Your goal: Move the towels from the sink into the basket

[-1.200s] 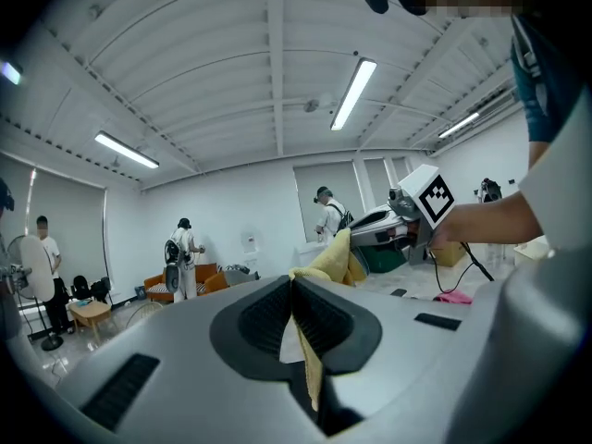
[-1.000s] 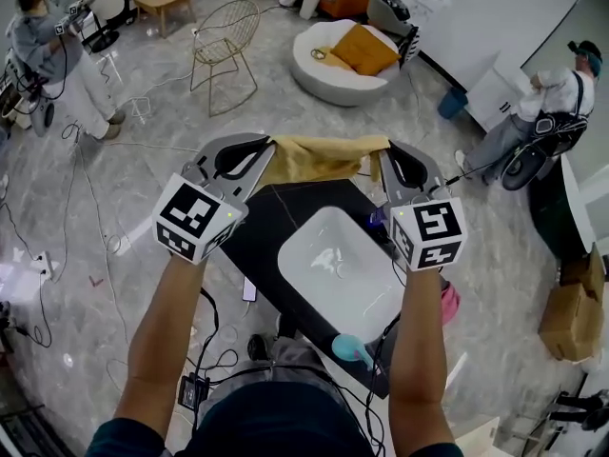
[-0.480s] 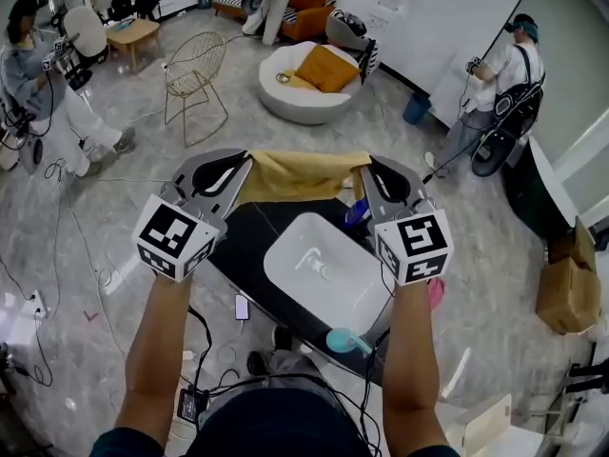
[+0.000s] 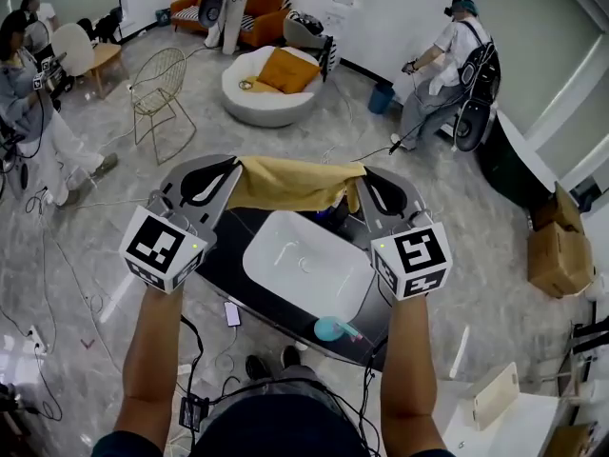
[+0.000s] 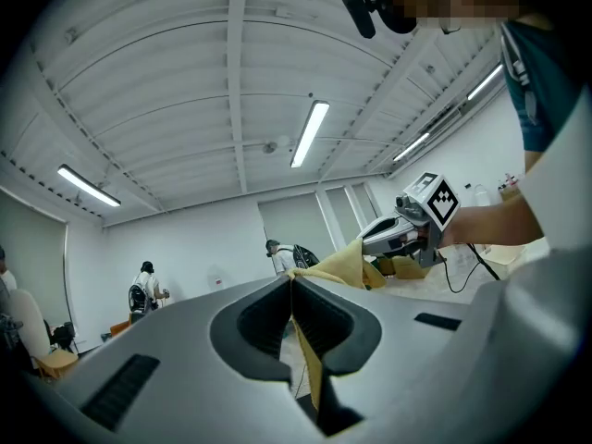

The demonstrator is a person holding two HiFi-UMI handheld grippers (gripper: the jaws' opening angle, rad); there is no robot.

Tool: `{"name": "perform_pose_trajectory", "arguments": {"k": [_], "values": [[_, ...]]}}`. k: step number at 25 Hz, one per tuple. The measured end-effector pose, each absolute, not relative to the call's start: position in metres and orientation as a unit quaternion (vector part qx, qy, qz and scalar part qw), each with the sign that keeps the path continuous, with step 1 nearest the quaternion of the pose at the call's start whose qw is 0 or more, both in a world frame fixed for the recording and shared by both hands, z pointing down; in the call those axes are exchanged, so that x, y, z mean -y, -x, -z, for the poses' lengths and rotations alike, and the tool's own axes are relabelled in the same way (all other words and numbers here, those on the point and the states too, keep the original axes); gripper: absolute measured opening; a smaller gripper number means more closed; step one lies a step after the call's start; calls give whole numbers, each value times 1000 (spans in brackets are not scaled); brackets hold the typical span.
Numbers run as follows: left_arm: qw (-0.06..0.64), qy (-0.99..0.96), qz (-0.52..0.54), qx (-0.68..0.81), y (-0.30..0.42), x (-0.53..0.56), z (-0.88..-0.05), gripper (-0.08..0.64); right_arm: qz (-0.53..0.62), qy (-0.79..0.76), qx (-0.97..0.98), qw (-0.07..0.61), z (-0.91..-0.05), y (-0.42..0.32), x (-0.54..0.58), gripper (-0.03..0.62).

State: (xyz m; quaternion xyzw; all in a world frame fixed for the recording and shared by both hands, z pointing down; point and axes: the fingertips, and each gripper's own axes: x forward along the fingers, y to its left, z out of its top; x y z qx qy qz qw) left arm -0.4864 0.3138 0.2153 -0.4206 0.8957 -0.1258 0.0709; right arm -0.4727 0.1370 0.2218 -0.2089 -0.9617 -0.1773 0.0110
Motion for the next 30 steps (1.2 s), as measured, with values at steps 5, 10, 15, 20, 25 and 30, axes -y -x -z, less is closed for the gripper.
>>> {"name": "perform_pose_trajectory", "arguments": {"k": [5, 10, 15, 20, 25, 30], "values": [[76, 455, 127, -878, 470, -265, -210, 14, 169, 176, 970, 13, -221, 445, -91, 21], [75, 490, 126, -859, 444, -210, -205, 14, 159, 147, 976, 15, -223, 409, -42, 21], [80, 517, 140, -841, 401, -131, -205, 14, 151, 121, 981, 21, -225, 353, 31, 21], [78, 542, 142, -824, 364, -81, -204, 14, 146, 95, 984, 23, -222, 305, 77, 21], [86, 561, 153, -809, 312, -28, -203, 14, 141, 69, 987, 23, -226, 242, 130, 21], [90, 580, 155, -795, 266, 20, -200, 14, 137, 51, 989, 22, -228, 192, 173, 21]]}}
